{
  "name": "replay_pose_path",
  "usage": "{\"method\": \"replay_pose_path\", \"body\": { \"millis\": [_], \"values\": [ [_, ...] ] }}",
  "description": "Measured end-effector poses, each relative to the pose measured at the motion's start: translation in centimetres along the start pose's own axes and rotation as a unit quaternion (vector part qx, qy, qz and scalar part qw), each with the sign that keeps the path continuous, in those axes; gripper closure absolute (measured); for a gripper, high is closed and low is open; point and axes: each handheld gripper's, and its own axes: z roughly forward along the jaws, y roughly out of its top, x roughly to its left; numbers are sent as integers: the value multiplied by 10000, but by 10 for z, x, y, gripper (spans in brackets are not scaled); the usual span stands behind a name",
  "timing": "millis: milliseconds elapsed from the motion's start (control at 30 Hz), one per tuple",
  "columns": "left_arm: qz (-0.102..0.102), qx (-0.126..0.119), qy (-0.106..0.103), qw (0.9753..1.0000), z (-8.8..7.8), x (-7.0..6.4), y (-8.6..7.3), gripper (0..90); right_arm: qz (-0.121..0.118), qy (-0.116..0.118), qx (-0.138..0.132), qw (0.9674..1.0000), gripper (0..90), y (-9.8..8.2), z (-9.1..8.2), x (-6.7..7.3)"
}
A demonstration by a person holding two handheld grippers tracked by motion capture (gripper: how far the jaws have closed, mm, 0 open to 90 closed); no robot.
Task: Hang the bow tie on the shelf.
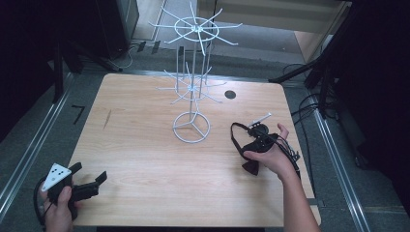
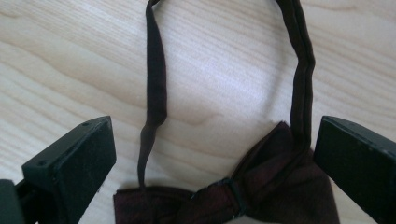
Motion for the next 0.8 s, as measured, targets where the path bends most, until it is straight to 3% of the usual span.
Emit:
{"method": "replay_pose_path", "body": {
  "millis": [100,367,500,633,800],
  "values": [
    [4,2,-3,10000,0,0,0,0,-14,-100,21,9999,0,5,2,-2],
    [4,1,-10,10000,0,0,0,0,107,-14,30,9999,0,15,13,-12],
    [9,2,-11,10000,0,0,0,0,373,47,210,9991,0,17,23,-19],
    [4,3,-15,10000,0,0,0,0,522,214,282,9980,0,19,28,-18],
    [4,2,-15,10000,0,0,0,0,424,284,255,9984,0,23,30,-11]
  ]
}}
